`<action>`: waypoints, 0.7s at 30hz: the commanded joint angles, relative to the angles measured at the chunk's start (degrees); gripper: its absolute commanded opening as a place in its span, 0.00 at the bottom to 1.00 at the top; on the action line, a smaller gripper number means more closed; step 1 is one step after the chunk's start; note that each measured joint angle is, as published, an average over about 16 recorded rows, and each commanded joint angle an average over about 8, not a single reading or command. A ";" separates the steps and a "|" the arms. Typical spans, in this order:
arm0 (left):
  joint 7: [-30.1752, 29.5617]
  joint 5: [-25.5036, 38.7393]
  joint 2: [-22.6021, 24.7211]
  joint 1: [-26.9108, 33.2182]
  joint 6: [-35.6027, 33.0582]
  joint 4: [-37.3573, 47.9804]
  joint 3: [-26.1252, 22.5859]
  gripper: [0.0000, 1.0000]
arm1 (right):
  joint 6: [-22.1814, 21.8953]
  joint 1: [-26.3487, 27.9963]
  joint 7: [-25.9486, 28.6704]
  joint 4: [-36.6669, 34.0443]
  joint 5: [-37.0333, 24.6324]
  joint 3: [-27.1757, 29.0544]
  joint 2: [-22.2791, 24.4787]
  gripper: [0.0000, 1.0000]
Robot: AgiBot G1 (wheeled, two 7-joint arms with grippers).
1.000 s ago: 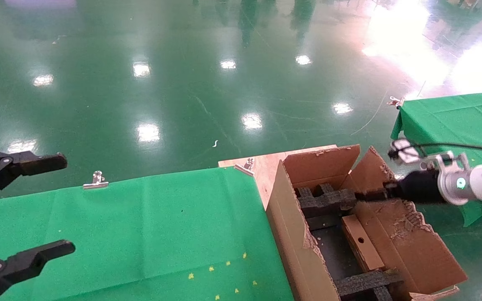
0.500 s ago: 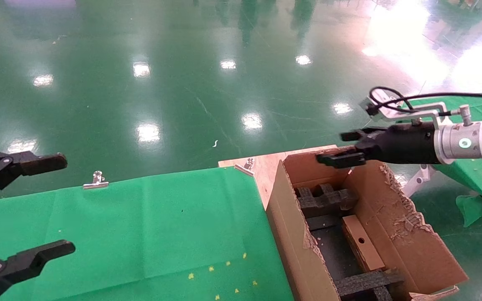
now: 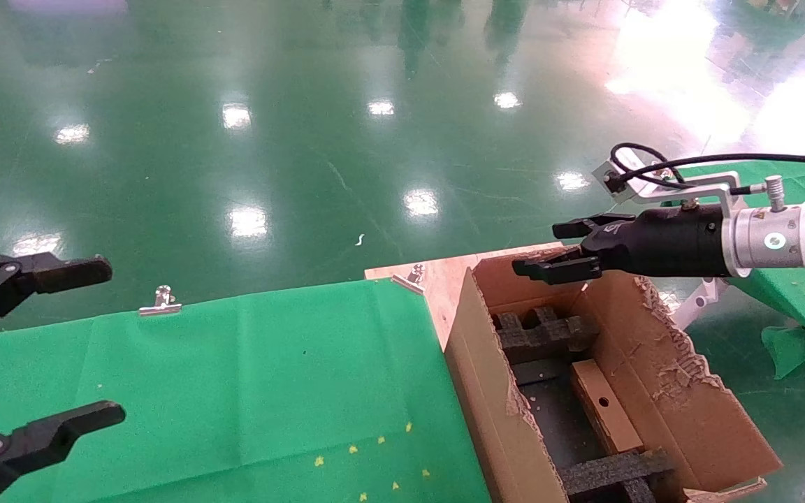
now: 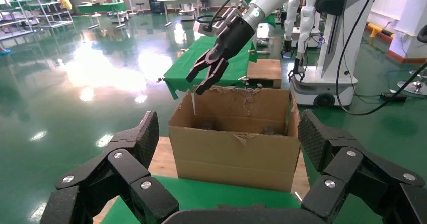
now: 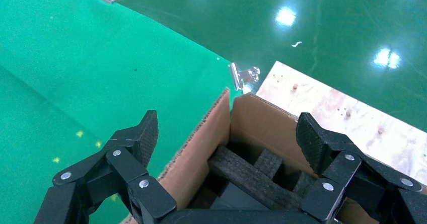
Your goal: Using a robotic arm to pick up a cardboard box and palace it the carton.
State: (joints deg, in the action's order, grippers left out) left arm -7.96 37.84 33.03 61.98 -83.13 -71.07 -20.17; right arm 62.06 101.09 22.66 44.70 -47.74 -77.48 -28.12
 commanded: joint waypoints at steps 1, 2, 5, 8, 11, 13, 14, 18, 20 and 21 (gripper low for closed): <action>0.00 0.00 0.00 0.00 0.00 0.00 0.00 1.00 | -0.02 -0.23 -0.02 0.04 -0.11 0.26 -0.08 1.00; 0.00 0.00 0.00 0.00 0.00 0.00 0.00 1.00 | 0.30 -0.76 -0.19 0.43 -0.03 1.10 -0.18 1.00; 0.00 0.00 0.00 0.00 0.00 0.00 0.00 1.00 | 1.47 -2.71 -0.78 1.87 0.27 4.14 -0.51 1.00; 0.00 0.00 0.00 0.00 0.00 0.00 0.00 1.00 | 2.71 -4.76 -1.40 3.37 0.58 7.33 -0.87 1.00; 0.00 0.00 0.00 0.00 0.00 0.00 0.00 1.00 | 3.94 -6.81 -2.01 4.87 0.89 10.51 -1.22 1.00; 0.00 0.00 0.00 0.00 0.00 0.00 0.00 1.00 | 4.75 -8.16 -2.42 5.86 1.10 12.62 -1.46 1.00; 0.00 0.00 0.00 0.00 0.00 0.00 0.00 1.00 | 5.17 -8.85 -2.63 6.37 1.20 13.70 -1.58 1.00; 0.00 0.00 0.00 0.00 0.00 0.00 0.00 1.00 | 6.83 -11.61 -3.46 8.39 1.62 17.98 -2.06 1.00; 0.00 0.00 0.00 0.00 0.00 0.00 0.00 1.00 | 7.66 -12.99 -3.88 9.41 1.83 20.14 -2.30 1.00; 0.00 0.00 0.00 0.00 0.00 0.00 0.00 1.00 | 8.07 -13.68 -4.09 9.91 1.94 21.21 -2.42 1.00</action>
State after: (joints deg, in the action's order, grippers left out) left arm -7.95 37.83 33.02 61.98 -83.13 -71.06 -20.18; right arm 70.13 87.43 18.57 54.60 -45.80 -56.28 -30.54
